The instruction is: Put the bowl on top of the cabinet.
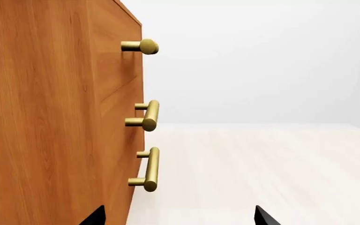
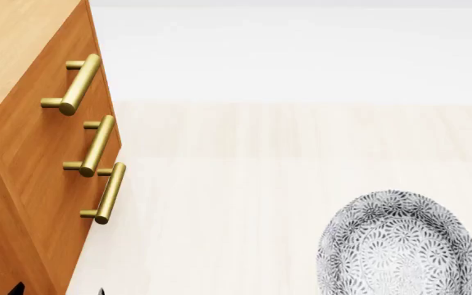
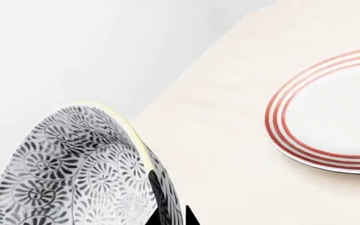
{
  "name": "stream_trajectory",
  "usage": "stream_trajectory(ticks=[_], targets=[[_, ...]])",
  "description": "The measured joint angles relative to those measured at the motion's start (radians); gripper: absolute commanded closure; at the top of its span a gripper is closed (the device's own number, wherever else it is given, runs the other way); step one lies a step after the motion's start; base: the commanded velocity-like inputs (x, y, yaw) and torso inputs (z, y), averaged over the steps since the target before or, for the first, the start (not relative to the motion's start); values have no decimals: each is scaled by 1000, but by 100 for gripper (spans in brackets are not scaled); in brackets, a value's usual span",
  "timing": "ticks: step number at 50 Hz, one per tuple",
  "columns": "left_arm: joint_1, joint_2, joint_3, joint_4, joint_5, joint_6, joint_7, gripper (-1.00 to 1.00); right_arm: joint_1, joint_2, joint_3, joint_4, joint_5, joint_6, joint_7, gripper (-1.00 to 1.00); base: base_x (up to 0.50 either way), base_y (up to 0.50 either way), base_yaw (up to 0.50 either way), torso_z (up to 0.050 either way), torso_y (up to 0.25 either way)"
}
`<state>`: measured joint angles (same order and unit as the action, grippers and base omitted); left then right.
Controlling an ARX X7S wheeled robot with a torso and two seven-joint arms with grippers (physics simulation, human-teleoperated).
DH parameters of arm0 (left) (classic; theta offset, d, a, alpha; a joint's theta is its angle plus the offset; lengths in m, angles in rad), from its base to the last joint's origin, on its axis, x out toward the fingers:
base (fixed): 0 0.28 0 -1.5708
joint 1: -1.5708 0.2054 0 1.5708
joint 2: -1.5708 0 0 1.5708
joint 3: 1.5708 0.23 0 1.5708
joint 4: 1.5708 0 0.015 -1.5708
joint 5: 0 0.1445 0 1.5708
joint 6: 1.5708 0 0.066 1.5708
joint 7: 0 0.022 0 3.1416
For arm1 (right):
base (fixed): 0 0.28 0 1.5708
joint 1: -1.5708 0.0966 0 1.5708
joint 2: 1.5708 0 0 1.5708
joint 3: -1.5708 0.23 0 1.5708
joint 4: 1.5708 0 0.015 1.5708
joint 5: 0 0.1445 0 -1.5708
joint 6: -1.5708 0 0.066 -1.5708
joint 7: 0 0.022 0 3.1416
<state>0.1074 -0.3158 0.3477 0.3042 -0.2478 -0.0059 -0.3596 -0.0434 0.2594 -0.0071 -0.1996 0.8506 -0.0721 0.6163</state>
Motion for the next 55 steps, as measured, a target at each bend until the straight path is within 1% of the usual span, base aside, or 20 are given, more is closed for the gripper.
stream_trajectory(ticks=[7,18,30,43,55], targets=[[7,-9,2,10,-9,5,8,-100,43,30,-38,-26,-51,72,61,100,0,0,0,0,0],[52,-40,-15,68,-36,31,14,-100,128,94,-115,-151,-139,248,209,100,0,0,0,0,0],[98,-68,-39,122,-60,66,14,-100,326,114,-228,-217,-242,458,338,100,0,0,0,0,0],[125,-82,-47,147,-65,92,12,-100,548,151,-359,-256,-341,715,433,100,0,0,0,0,0],[139,-90,-50,159,-66,107,10,-100,672,186,-503,-283,-452,853,472,100,0,0,0,0,1]])
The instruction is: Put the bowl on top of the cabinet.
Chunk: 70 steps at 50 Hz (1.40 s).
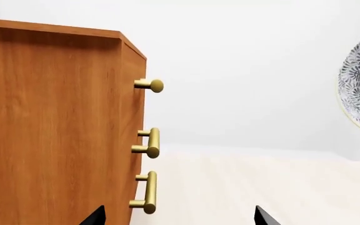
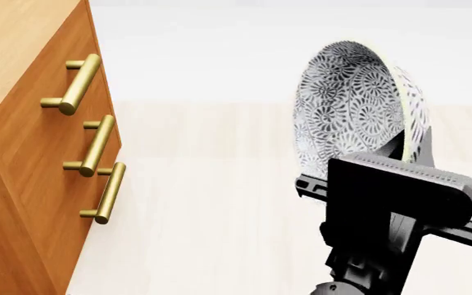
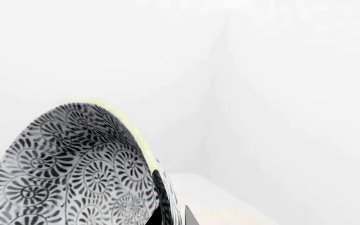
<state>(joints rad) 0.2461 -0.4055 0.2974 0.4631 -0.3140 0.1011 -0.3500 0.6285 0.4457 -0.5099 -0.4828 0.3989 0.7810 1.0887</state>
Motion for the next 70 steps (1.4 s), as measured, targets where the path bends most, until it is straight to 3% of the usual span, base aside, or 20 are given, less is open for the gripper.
stream_trajectory(ticks=[13,30,47,70], targets=[[1,-3,2,2,-1,3,-2,-100,107,39,-140,28,-113,36,-14,100,0,0,0,0,0],[1,-9,0,2,-10,7,-6,-100,218,33,-220,225,-93,-101,-217,100,0,0,0,0,1],[3,-15,-3,4,-17,14,-9,-100,328,-29,-217,517,-38,-215,-390,100,0,0,0,0,1],[1,-20,-1,3,-20,17,-15,-100,359,-14,-206,643,151,-256,-726,100,0,0,0,0,0]])
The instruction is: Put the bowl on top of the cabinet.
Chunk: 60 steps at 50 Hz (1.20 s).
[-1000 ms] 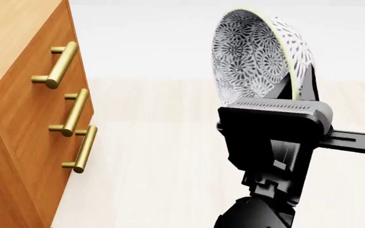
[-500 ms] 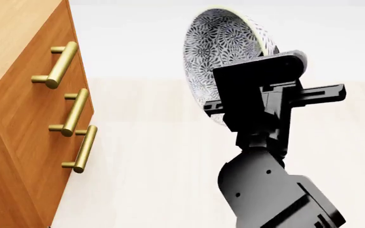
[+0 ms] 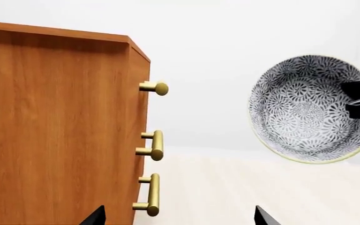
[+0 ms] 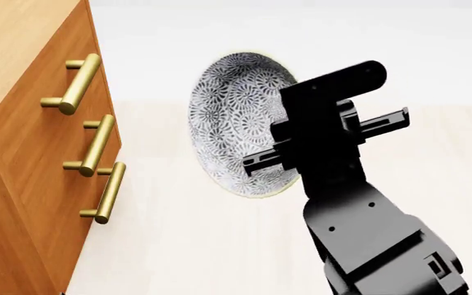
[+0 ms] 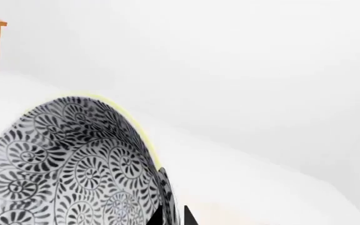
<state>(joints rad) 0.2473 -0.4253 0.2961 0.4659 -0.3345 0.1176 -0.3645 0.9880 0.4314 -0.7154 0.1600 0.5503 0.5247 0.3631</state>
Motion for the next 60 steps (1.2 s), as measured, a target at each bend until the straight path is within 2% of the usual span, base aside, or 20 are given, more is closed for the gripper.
stream_trajectory(ticks=[12,26,36,60], targets=[[-3,-1,3,-4,2,0,-3,-100,-15,25,25,1,110,-7,-148,100,0,0,0,0,0],[8,-8,2,15,10,7,-14,-100,-48,39,45,18,161,-55,-250,100,0,0,0,0,1],[4,-15,12,48,12,-9,-16,-100,-76,52,38,-21,159,-76,-262,100,0,0,0,0,0],[-102,-27,111,205,45,-226,-28,-100,-101,56,-6,-96,116,-87,-244,100,0,0,0,1,0]])
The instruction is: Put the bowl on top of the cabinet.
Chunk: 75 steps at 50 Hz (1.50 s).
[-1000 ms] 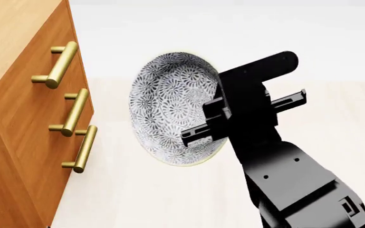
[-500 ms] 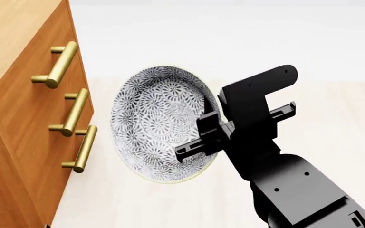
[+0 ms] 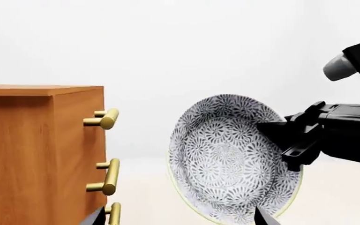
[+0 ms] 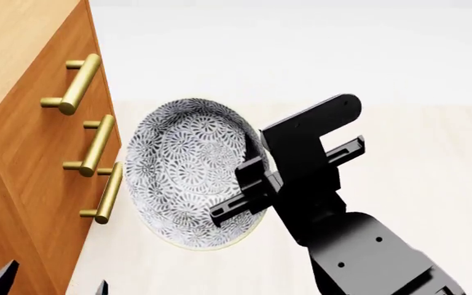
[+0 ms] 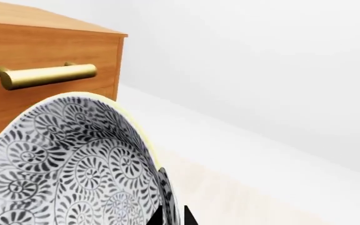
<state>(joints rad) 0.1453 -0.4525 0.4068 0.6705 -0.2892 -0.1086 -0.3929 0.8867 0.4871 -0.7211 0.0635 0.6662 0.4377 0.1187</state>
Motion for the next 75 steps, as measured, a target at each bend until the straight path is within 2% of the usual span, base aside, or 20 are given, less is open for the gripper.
stream_trajectory(ticks=[22,51,65,75], targets=[[-135,24,100,125,25,-213,-2,-100,-22,20,-27,-68,-24,1,18,100,0,0,0,0,0],[-253,45,93,146,-19,-362,-16,-100,-32,48,-29,-112,-24,7,27,100,0,0,0,0,1],[-313,58,66,112,-93,-415,5,-100,-37,54,-28,-118,-24,3,28,100,0,0,0,0,0],[-403,73,-11,82,-279,-532,25,-100,-42,64,-28,-145,-21,7,34,100,0,0,0,0,1]])
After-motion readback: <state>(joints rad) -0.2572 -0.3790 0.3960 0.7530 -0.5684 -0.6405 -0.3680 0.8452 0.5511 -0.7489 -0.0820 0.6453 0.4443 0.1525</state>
